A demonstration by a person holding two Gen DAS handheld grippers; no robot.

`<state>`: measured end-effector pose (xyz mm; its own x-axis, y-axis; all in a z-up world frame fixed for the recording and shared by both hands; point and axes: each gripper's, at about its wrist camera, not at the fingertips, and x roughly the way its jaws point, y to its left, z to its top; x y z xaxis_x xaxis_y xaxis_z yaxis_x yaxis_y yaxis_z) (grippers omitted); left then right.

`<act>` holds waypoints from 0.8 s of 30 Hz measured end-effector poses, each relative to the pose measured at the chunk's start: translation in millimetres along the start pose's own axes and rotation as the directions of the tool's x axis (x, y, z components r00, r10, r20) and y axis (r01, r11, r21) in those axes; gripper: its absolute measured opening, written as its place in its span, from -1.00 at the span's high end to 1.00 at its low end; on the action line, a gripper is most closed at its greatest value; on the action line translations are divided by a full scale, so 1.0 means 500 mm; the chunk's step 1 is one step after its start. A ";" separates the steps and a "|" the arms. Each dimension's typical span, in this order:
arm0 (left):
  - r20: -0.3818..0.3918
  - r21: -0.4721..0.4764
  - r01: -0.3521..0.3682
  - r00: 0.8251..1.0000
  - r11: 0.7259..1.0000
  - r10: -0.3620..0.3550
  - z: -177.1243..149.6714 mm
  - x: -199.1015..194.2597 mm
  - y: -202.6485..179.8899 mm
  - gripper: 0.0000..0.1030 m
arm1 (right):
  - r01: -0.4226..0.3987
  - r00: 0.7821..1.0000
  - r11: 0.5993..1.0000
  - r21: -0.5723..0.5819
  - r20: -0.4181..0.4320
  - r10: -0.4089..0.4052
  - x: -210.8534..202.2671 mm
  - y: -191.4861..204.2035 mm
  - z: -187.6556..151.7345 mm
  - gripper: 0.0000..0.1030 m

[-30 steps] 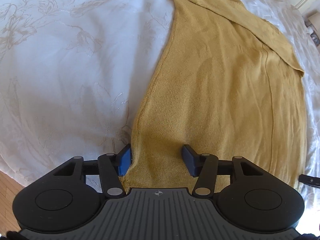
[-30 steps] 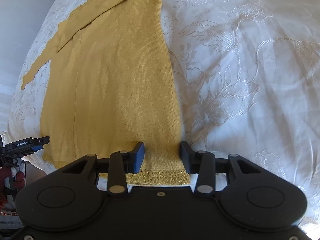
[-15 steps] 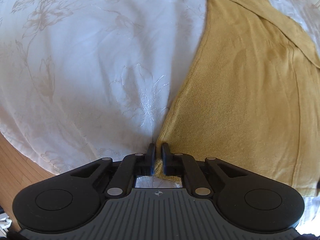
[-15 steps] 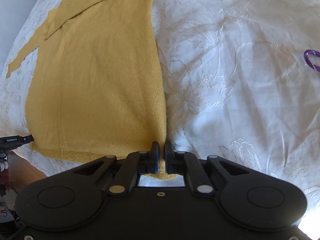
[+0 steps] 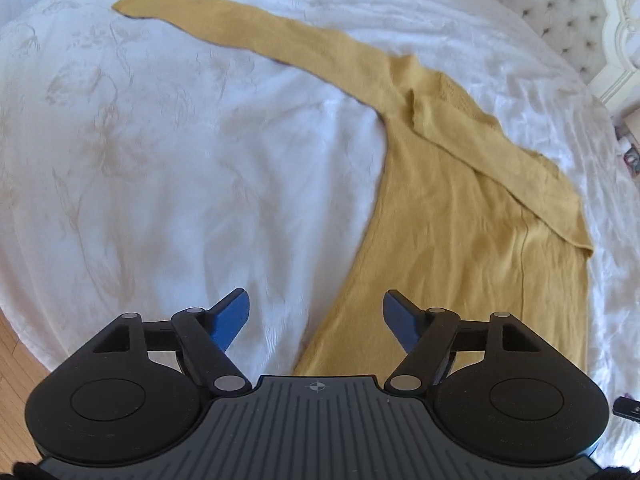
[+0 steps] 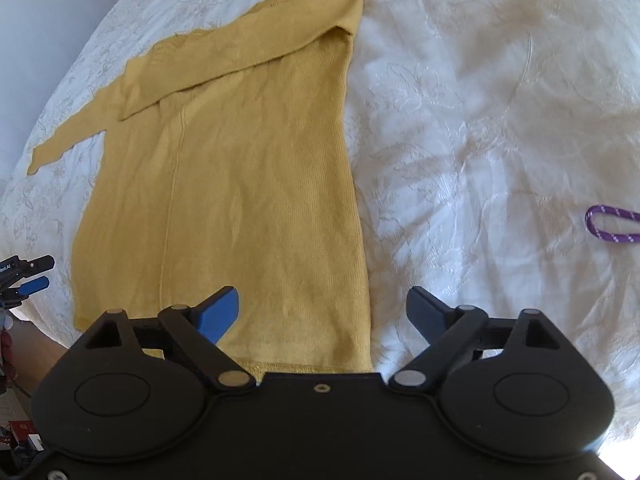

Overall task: Fold small clothes
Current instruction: 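Move the left gripper to the other sleeve cuff and grasp it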

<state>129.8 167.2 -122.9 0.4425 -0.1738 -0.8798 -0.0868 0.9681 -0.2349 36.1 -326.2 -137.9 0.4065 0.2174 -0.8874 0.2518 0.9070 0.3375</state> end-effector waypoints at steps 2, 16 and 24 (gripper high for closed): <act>0.011 -0.021 0.005 1.000 1.000 -0.005 0.044 0.007 0.014 -0.50 | -0.011 0.999 1.000 0.002 0.039 0.010 0.002 0.021 0.033 -0.92; 0.150 -0.114 -0.105 0.981 0.988 0.122 0.418 0.094 0.202 -0.50 | -0.122 0.983 0.992 -0.024 0.139 0.124 0.063 0.252 0.213 -0.96; 0.181 -0.014 -0.236 0.955 0.972 0.234 0.557 0.145 0.307 -0.50 | -0.184 0.970 0.977 -0.105 0.139 0.198 0.114 0.407 0.283 -0.98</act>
<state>397.0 353.5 -107.7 0.5641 0.0935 -0.8204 -0.2009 0.9792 -0.0265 234.6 -180.0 -75.4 0.5667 0.3398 -0.7506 0.0792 0.8843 0.4601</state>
